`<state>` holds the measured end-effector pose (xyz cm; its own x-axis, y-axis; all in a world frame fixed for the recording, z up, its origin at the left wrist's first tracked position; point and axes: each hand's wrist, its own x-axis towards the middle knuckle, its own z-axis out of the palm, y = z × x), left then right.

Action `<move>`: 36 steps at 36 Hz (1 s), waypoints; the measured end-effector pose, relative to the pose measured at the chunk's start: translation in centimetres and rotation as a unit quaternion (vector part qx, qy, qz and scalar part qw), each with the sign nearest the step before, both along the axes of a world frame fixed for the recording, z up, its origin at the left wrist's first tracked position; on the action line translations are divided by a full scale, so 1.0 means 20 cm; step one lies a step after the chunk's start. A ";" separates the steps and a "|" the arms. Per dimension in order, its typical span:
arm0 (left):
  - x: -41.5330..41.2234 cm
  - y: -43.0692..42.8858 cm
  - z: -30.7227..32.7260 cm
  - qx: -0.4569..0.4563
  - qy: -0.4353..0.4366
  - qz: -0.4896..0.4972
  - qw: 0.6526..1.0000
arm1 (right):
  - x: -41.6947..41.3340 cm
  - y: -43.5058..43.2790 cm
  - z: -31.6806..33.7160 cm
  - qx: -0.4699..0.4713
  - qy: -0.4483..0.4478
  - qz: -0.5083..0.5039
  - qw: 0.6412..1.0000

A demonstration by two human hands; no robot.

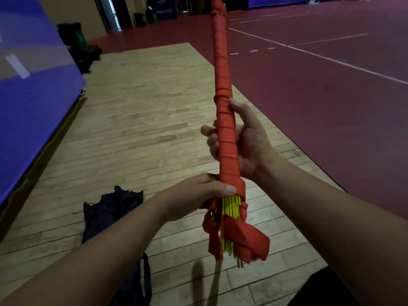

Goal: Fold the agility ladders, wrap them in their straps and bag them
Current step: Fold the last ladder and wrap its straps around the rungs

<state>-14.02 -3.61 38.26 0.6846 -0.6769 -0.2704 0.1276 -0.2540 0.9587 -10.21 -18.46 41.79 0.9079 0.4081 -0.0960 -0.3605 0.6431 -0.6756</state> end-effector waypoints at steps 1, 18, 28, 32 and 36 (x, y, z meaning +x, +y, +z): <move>0.00 0.00 0.00 -0.001 0.014 -0.007 1.000 | 0.00 0.00 0.00 -0.018 0.004 0.010 1.000; -0.04 -0.07 -0.07 0.305 -0.146 0.032 0.941 | 0.10 0.01 -0.18 -0.299 -0.071 -0.257 0.916; -0.02 -0.04 -0.01 0.001 -0.022 0.012 1.000 | 0.11 -0.01 -0.09 -0.025 0.045 -0.107 0.993; -0.04 -0.06 -0.03 -0.029 0.011 0.000 0.999 | 0.10 0.03 -0.09 -0.004 0.078 -0.001 0.997; -0.01 -0.05 -0.07 0.044 0.016 0.055 0.997 | 0.11 0.03 -0.11 -0.077 0.071 -0.026 0.994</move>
<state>-14.29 -4.59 36.77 0.7436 -0.5705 -0.3488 0.1900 -0.3200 0.9282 -8.04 -17.88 39.62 0.8999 0.3323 -0.2823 -0.4286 0.5555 -0.7125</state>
